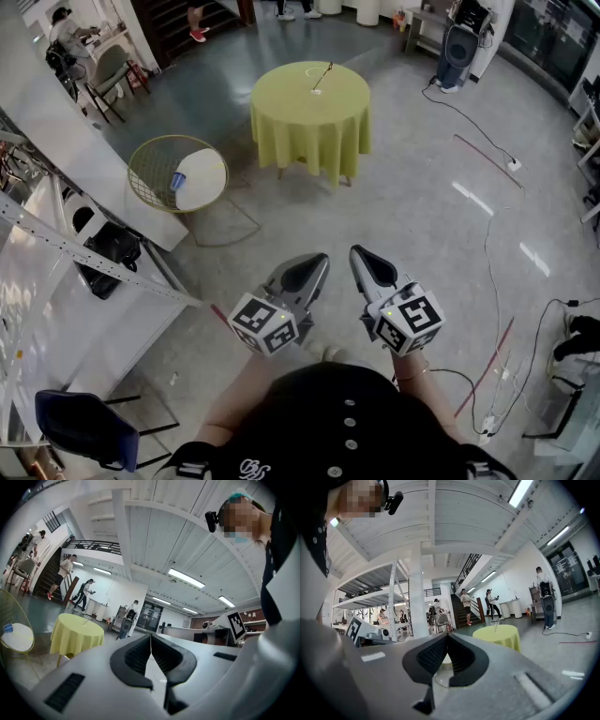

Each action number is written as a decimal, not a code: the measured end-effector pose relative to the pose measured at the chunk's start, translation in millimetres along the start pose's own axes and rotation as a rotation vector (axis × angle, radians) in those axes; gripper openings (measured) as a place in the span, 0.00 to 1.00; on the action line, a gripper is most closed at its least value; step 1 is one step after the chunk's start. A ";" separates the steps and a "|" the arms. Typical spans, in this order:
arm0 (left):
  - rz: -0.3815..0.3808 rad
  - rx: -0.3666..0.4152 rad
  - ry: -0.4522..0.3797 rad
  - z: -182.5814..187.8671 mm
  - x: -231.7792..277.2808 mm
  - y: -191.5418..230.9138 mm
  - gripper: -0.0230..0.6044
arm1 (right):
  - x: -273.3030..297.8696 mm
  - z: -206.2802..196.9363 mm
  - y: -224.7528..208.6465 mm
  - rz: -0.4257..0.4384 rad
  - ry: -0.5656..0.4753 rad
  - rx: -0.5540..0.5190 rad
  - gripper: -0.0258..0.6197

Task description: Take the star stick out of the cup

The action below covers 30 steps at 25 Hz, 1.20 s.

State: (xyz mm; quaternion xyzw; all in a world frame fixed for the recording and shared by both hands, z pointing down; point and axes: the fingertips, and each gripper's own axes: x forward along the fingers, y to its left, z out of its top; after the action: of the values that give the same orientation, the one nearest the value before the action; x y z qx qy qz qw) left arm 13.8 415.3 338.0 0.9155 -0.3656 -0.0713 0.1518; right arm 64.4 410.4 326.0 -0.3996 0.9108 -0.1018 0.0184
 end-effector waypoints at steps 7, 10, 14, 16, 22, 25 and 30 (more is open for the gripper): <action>-0.008 0.010 -0.023 2.8 9.2 2.5 0.06 | 0.1 -1.1 -9.8 -0.016 -0.001 0.004 0.04; -0.009 0.015 -0.030 2.8 11.7 1.9 0.06 | 1.8 -2.1 -8.2 -0.009 0.000 0.002 0.04; -0.007 0.019 -0.026 2.0 16.4 4.1 0.06 | 4.4 -2.4 -8.6 0.000 0.008 -0.007 0.04; -0.004 0.012 -0.030 3.1 20.0 4.8 0.06 | 4.5 -0.7 -9.7 0.000 0.004 -0.011 0.05; -0.011 -0.001 -0.061 7.2 29.9 0.7 0.06 | 2.6 -3.4 -17.2 0.011 0.008 -0.008 0.05; -0.006 -0.004 -0.059 0.4 33.7 -2.9 0.06 | -1.4 -10.6 -22.6 0.008 0.014 0.002 0.05; 0.015 -0.043 -0.066 -9.9 37.7 -0.9 0.06 | -6.2 -21.8 -31.4 -0.001 0.029 0.026 0.05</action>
State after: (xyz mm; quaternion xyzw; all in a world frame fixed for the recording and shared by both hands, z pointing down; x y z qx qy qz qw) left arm 44.0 392.1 346.4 0.9064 -0.3759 -0.1081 0.1597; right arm 88.9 398.0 353.2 -0.3983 0.9094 -0.1195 0.0104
